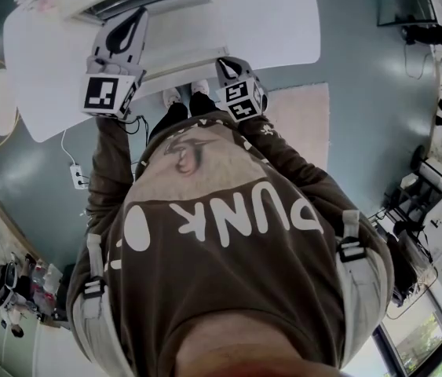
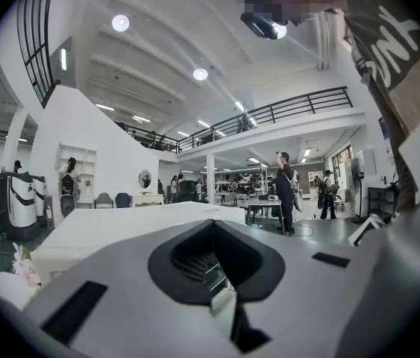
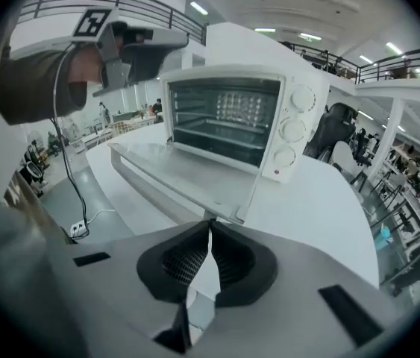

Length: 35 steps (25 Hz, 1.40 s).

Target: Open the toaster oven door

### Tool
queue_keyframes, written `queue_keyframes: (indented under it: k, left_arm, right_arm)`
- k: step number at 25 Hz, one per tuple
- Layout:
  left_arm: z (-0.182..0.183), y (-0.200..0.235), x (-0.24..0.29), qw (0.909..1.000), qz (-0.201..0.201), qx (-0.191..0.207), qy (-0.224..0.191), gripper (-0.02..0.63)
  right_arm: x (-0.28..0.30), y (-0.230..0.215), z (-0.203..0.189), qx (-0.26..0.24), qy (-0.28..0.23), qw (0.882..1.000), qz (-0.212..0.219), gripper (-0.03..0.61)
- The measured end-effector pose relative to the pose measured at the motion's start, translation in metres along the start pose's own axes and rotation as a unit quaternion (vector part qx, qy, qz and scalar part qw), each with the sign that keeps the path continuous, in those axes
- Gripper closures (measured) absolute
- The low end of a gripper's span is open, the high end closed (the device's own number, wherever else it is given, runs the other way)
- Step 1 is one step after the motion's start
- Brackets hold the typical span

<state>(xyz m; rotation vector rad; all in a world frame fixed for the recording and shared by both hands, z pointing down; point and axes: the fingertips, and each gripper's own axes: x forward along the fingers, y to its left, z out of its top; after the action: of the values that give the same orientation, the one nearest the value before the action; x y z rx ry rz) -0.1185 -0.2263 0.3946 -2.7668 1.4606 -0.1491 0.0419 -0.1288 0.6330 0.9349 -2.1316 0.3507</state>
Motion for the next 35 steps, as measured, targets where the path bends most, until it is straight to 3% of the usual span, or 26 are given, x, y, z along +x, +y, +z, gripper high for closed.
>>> queue_keyframes:
  k: [8,14,25,31,35]
  left_arm:
    - [-0.008,-0.002,0.002,1.0,0.001,0.0,0.003,0.609]
    - [-0.012,0.001,0.003,1.0,0.002,-0.001,0.004,0.609]
    - [-0.008,0.0,0.003,1.0,-0.001,0.0,0.002,0.609]
    - [-0.008,0.003,0.002,1.0,0.001,-0.001,0.002,0.609]
    - [-0.006,0.005,0.0,1.0,0.003,0.002,0.002,0.609]
  right_arm:
    - [0.048,0.004,-0.059,0.031,0.074,0.996,0.029,0.548]
    - [0.053,0.005,-0.06,0.092,0.073,0.993,0.033,0.548]
    - [0.049,0.004,-0.084,0.038,0.1,0.994,0.029,0.563]
    - [0.026,-0.027,-0.082,0.023,0.056,0.998,0.007,0.561]
    - [-0.01,-0.095,-0.029,0.031,-0.037,0.997,-0.058,0.563]
